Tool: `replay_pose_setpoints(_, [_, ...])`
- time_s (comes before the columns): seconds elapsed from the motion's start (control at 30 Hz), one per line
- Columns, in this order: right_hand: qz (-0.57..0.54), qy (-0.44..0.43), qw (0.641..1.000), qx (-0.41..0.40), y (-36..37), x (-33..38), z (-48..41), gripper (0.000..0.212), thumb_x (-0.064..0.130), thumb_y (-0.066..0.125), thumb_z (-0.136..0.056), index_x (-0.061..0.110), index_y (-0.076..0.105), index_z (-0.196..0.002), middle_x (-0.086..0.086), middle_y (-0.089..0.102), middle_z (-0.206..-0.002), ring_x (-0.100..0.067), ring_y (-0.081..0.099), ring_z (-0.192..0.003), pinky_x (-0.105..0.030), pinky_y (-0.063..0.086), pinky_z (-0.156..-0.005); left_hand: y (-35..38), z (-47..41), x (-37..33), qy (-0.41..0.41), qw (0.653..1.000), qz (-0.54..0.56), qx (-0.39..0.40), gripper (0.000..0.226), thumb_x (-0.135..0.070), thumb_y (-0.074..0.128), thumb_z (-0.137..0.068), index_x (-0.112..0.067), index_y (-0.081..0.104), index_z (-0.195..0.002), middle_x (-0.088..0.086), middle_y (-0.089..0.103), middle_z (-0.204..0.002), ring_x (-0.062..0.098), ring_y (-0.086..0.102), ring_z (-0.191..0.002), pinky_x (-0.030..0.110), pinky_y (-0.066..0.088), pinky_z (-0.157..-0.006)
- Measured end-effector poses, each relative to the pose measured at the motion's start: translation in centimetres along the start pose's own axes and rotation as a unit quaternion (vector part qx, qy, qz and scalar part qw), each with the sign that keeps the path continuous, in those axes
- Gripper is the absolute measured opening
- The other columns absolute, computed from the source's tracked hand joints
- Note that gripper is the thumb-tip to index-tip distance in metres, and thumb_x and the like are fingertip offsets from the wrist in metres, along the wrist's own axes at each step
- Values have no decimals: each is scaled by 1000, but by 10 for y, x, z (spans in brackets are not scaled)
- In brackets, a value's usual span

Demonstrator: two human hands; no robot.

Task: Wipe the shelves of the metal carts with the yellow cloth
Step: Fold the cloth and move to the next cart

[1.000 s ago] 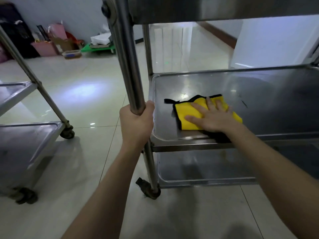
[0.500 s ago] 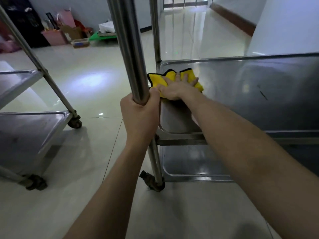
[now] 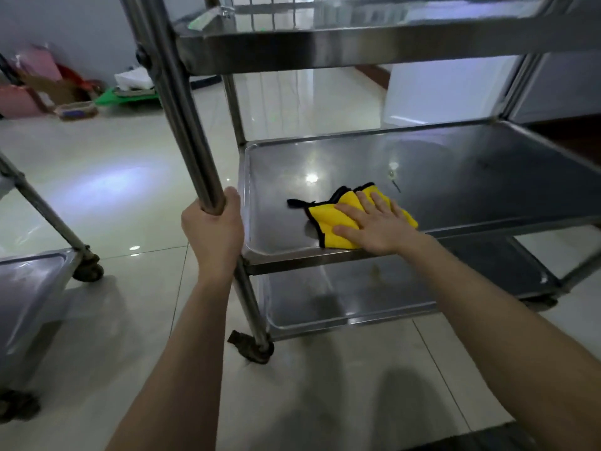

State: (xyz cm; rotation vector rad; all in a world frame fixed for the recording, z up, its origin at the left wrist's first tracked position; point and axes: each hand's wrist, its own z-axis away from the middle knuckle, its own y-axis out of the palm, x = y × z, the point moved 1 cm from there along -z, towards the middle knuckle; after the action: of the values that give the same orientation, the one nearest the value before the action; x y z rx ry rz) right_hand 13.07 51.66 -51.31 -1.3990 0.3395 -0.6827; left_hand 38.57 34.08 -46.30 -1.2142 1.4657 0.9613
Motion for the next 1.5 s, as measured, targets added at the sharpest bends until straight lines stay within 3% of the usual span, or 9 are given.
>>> replay_pose_setpoints(0.17, [-19, 79, 997, -20, -8, -39, 1, 107, 110, 21, -68, 61, 5, -162, 4, -12, -179, -29, -16, -164, -63, -9, -128, 1, 10, -5, 34, 998, -29, -54, 33, -47, 75, -89, -18, 59, -92, 8, 65, -81, 11, 65, -65, 37, 60, -63])
replay_pose_setpoints(0.27, [-11, 69, 997, -26, -1, -32, 0, 110, 110, 16, -67, 59, 2, -163, 0, -14, -178, -35, -17, -163, -69, -11, -125, 5, 42, -8, 231, 938, -90, -242, 49, -29, 84, -88, -8, 55, -122, 11, 58, -115, 24, 62, -102, 44, 55, -88])
replay_pose_setpoints(0.37, [1, 57, 998, -30, -2, -28, -2, 108, 106, 15, -72, 54, 0, -165, -5, -15, -178, -40, -17, -162, -73, -12, -123, 55, 92, -9, 424, 886, -168, -84, 32, -31, 70, -102, -8, 58, -121, 6, 56, -120, 29, 57, -113, 37, 45, -101])
replay_pose_setpoints(0.47, [9, 42, 999, -26, -2, -26, 0, 101, 100, 15, -80, 50, 0, -167, -9, -15, -178, -42, -18, -162, -74, -12, -122, 117, 109, -7, 346, 908, -219, 85, 30, -35, 53, -110, -14, 61, -129, 2, 62, -129, 21, 56, -125, 29, 37, -113])
replay_pose_setpoints(0.57, [-8, 28, 999, -19, -4, -27, -1, 95, 95, 17, -87, 49, 1, -167, -10, -16, -178, -42, -20, -161, -73, -12, -122, 156, 92, 4, 217, 925, -284, 126, 47, -42, 36, -114, -12, 59, -143, 10, 59, -152, 26, 43, -153, 50, 34, -125])
replay_pose_setpoints(0.87, [-14, -63, 998, -28, -9, -98, -16, 84, 95, 22, -88, 59, 8, -164, 1, -9, -179, -32, -14, -164, -65, -7, -128, 170, 68, 50, 104, 812, -544, 183, 86, -64, -3, -105, -16, 15, -174, 10, 10, -182, 30, 2, -169, 61, -1, -134])
replay_pose_setpoints(1.03, [-9, -1, 1000, -4, -40, -183, -65, 99, 107, 18, -72, 65, 4, -160, 3, -9, -179, -32, -12, -164, -68, -2, -127, 168, 69, 60, 123, 742, -625, 208, 70, -53, 22, -115, -17, 8, -173, 11, -5, -182, 31, -14, -168, 62, -3, -134])
replay_pose_setpoints(1.2, [-11, 50, 998, 34, -63, -169, -160, 113, 115, 18, -58, 66, -2, -158, -6, -20, -177, -45, -22, -160, -78, -13, -118, 173, 70, 63, 119, 793, -572, 170, 80, -69, -1, -110, -21, 0, -173, 3, -1, -183, 17, -14, -168, 49, -11, -135])
replay_pose_setpoints(1.5, [50, -122, 990, 42, -46, -36, -179, 90, 101, 16, -80, 63, -2, -160, -11, -16, -178, -48, -16, -160, -82, -12, -115, 176, 59, 61, 125, 759, -614, 175, 74, -59, 20, -114, -19, 6, -174, 6, 1, -183, 24, -9, -169, 54, 0, -136])
